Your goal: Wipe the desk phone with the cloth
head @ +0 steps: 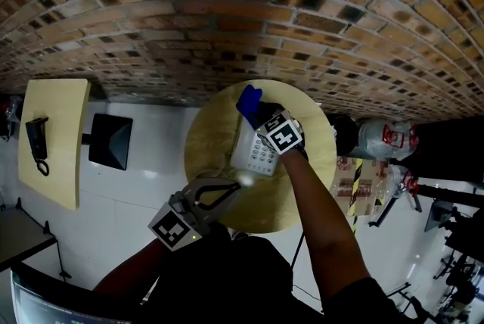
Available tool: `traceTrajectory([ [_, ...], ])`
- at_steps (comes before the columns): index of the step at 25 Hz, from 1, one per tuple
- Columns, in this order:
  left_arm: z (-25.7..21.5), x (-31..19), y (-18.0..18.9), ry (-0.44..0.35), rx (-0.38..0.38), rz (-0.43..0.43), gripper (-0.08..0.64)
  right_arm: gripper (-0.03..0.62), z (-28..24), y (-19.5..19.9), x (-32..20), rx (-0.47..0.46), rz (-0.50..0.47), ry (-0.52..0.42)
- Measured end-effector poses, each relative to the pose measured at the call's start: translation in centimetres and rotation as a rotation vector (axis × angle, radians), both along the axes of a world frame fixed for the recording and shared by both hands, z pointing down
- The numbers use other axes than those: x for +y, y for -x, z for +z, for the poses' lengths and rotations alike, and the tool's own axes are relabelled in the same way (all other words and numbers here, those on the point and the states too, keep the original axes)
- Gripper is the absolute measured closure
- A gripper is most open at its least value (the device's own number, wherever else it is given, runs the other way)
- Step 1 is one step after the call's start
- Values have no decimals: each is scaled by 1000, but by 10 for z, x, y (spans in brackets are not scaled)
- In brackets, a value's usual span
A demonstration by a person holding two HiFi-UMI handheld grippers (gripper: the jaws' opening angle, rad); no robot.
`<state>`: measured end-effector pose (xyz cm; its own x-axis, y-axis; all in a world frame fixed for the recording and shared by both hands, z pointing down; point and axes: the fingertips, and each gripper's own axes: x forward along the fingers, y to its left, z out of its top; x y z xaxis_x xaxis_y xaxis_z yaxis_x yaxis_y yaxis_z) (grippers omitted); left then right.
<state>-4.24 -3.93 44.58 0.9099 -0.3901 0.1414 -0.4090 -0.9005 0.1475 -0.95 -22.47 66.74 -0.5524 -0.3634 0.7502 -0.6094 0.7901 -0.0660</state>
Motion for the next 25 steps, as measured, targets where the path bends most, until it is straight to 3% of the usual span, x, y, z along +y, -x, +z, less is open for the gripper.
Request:
traceTrajectory([
  [2, 1, -1, 7, 3, 1, -13, 563, 508, 7, 21, 6, 45, -71, 15],
  [6, 3, -4, 14, 93, 51, -51, 564, 506, 15, 52, 56, 104, -218, -7],
  [8, 2, -7, 15, 76, 55, -46, 563, 506, 22, 66, 94, 117, -291, -8],
  [11, 3, -12, 13, 66, 51, -39, 563, 506, 45, 77, 162, 130, -375, 53],
  [14, 5, -15, 8, 83, 46, -25, 565, 506, 69, 72, 214, 130, -397, 124],
  [19, 6, -15, -8, 70, 41, 18, 565, 506, 56, 20, 214, 58, -232, 128],
  [25, 5, -8, -29, 84, 56, 65, 564, 506, 48, -107, 147, 31, 182, 113],
])
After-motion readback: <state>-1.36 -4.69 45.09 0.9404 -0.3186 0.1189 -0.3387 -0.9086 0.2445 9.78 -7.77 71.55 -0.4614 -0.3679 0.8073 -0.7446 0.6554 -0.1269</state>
